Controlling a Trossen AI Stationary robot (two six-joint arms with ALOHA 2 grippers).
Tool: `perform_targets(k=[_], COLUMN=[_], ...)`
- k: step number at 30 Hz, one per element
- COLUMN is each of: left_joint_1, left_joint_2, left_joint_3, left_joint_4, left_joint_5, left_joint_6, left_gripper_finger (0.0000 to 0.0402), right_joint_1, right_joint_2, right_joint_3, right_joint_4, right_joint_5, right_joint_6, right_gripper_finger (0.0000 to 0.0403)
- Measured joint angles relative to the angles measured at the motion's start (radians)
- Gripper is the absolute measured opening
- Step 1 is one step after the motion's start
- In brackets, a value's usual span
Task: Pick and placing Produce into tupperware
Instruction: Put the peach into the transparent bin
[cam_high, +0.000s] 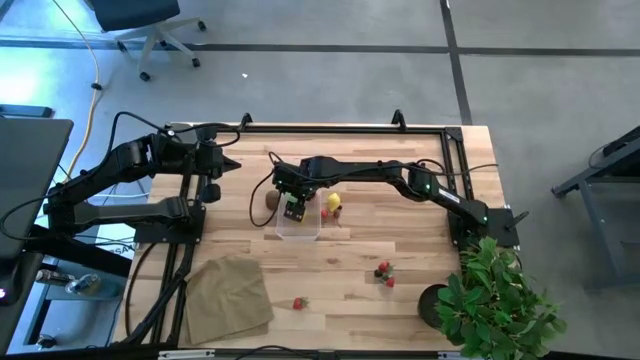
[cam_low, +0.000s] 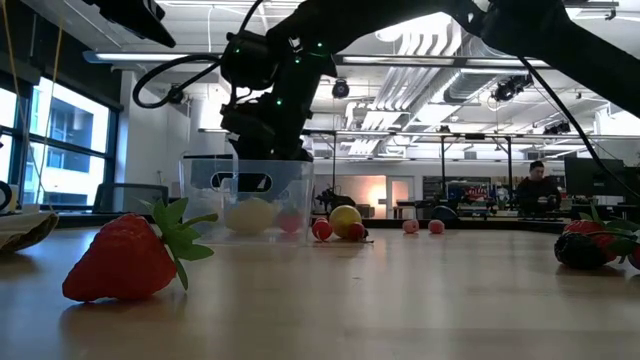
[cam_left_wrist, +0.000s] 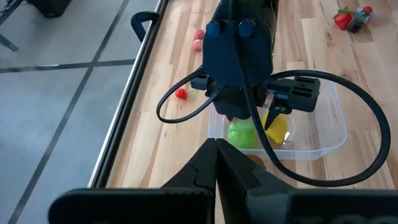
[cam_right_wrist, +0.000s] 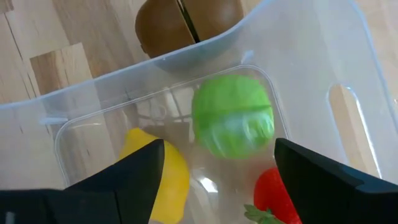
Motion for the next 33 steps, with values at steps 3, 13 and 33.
perform_targets(k=[3, 13, 33], left_joint_1=[0.0, 0.0, 0.0], left_joint_2=[0.0, 0.0, 0.0], left_joint_3=[0.0, 0.0, 0.0], left_joint_4=[0.0, 0.0, 0.0], left_joint_5=[0.0, 0.0, 0.0], left_joint_6=[0.0, 0.0, 0.0], left_gripper_finger=[0.0001, 0.0001, 0.0001], right_joint_1=[0.001, 0.002, -0.009], right_joint_2=[0.0, -0.06, -0.243], right_joint_3=[0.0, 0.0, 0.0], right_joint_4=[-0.001, -0.052, -0.245], right_joint_5=[-0.009, -0.033, 0.102], right_joint_6=[0.002, 0.053, 0.179], right_gripper_finger=[0.0296, 0.0296, 0.0296])
